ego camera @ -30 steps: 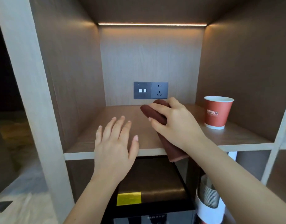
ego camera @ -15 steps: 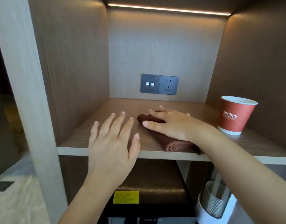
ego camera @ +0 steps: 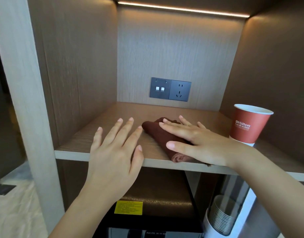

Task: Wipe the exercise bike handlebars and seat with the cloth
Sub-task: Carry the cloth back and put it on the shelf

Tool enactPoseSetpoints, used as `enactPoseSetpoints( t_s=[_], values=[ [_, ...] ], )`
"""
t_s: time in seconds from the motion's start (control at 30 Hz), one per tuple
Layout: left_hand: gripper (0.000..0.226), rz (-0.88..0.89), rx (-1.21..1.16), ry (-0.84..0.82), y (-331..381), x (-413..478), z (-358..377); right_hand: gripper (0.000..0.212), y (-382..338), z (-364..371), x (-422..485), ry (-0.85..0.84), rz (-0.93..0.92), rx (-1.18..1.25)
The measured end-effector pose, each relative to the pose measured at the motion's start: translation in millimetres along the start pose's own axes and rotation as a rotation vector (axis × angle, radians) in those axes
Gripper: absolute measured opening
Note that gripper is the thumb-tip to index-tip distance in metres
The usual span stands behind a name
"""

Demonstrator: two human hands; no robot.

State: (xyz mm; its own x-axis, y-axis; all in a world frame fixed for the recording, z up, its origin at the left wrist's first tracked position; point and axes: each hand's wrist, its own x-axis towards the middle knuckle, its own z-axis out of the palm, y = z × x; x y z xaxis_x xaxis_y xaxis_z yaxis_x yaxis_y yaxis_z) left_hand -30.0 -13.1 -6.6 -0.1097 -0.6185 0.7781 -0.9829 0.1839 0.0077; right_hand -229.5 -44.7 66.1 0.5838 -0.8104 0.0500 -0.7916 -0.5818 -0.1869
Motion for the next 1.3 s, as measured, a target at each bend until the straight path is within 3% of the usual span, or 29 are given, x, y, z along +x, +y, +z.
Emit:
enactPoseSetpoints(
  t_s=[0.23, 0.33, 0.47, 0.63, 0.8, 1.0, 1.3],
  values=[
    [0.059, -0.018, -0.002, -0.002, 1.9, -1.8, 0.7, 0.086, -24.0, 14.5, 16.2, 0.076, 0.079, -0.028],
    [0.055, -0.028, 0.011, 0.007, 1.4, -4.3, 0.6, 0.084, -18.2, 10.2, 7.5, 0.064, 0.053, -0.002],
    [0.053, -0.025, 0.023, 0.000, -2.3, -9.4, -1.0, 0.079, 3.7, 1.7, -8.0, 0.008, 0.039, -0.173],
    [0.063, -0.050, 0.064, -0.004, -18.8, -16.7, -5.2, 0.072, 8.2, 0.8, -6.5, -0.074, 0.035, -0.100],
    [0.070, -0.113, 0.206, 0.039, -38.7, -18.1, -17.5, 0.083, -11.8, 8.8, 15.1, -0.059, 0.058, -0.067],
    [0.079, -0.174, 0.286, 0.074, -61.7, -21.0, -24.2, 0.074, -36.6, 17.2, 50.9, -0.089, 0.030, -0.015],
    [0.088, -0.179, 0.318, 0.105, -82.1, -23.8, -22.8, 0.076, -66.8, 29.3, 101.0, -0.094, -0.008, -0.068]
  ],
)
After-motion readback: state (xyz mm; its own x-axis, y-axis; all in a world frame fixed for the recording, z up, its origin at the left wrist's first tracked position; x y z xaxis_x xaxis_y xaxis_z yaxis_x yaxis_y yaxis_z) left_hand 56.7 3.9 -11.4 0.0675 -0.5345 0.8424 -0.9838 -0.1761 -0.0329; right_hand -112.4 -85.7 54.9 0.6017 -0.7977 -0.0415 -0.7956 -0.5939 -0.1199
